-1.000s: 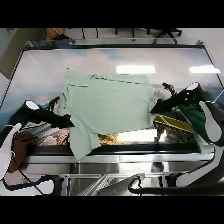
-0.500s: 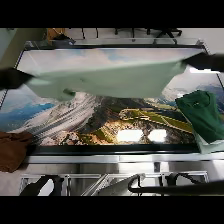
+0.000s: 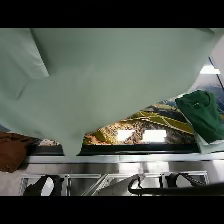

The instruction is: Fold the shirts.

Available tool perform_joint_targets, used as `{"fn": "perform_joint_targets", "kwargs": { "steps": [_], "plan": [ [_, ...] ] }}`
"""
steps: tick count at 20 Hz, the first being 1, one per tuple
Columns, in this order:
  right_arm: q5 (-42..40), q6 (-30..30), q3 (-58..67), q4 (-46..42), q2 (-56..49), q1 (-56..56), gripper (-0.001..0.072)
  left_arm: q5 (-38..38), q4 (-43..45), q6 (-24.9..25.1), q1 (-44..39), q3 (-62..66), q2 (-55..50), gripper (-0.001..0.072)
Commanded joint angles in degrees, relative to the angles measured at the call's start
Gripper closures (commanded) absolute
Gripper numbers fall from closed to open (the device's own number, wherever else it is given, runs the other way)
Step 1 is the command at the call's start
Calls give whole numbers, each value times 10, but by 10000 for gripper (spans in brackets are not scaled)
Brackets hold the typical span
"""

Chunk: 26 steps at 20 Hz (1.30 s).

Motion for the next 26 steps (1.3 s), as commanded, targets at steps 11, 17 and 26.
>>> {"fn": "perform_joint_targets", "kwargs": {
  "steps": [11, 17, 26],
  "plan": [
    [-117, -11, -148, -143, -407, 169, 701, 91, 170, -39, -212, -199, -476, 692],
    [-213, -12, -108, -143, -500, 167, 701, 76, 172, -54, -201, -35, -657, 691],
    [-187, -12, -97, -145, -512, 156, 700, 5, 232, -94, -202, -15, -685, 691]
  ]
}}
